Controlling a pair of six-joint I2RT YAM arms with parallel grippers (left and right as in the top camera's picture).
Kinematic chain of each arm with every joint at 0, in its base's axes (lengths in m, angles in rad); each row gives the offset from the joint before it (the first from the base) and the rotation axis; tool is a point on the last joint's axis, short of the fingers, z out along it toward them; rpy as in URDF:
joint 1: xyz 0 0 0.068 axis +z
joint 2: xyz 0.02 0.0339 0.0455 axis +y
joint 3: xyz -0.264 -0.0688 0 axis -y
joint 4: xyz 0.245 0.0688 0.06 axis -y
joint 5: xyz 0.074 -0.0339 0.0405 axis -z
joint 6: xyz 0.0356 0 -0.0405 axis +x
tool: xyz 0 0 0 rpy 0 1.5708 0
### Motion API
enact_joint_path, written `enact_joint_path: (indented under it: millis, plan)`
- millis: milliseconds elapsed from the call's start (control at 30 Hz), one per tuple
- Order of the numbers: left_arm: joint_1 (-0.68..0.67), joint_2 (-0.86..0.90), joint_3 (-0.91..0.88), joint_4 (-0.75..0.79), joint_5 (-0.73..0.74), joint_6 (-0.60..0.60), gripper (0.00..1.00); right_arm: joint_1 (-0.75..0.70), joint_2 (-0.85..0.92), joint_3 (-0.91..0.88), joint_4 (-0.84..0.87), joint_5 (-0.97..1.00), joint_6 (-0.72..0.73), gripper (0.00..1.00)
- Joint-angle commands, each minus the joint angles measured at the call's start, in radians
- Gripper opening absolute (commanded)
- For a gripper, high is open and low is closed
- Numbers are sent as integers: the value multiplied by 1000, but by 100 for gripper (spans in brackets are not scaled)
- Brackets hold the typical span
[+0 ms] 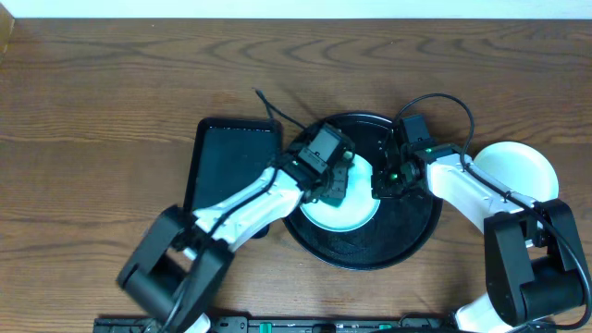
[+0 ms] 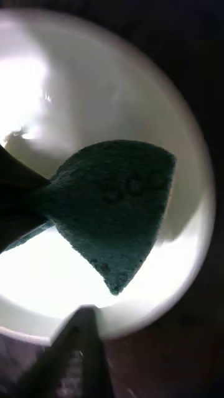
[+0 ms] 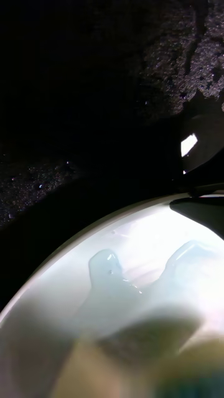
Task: Clean dirty plates on tray and stack at the side
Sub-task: 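Scrub the last pale green plate with the sponge in the left gripper, then return the sponge with the left gripper to the small black tray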
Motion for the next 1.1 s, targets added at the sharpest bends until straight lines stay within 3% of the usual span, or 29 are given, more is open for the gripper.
enact_joint_path:
  millis: [0, 267, 367, 733, 933, 1067]
  plan:
    - [-9, 57, -8, -3, 49, -3, 8, 15, 22, -31, -13, 6, 10, 1]
    - [24, 39, -6, -120, -164, 16, 7, 15, 22, -31, -12, 6, 10, 1]
    - [53, -1, -6, -136, -164, 19, 7, 15, 22, -31, -12, 7, 10, 1]
    - [146, -290, -6, -225, -89, 46, 8, 15, 22, -31, 83, 2, 36, 1]
    - [319, -369, -6, -322, -64, 72, 8, -2, 10, -11, 124, -31, 35, 1]
    - [459, -362, -14, -340, 107, 193, 7, -19, -46, 6, 122, -8, -6, 1]
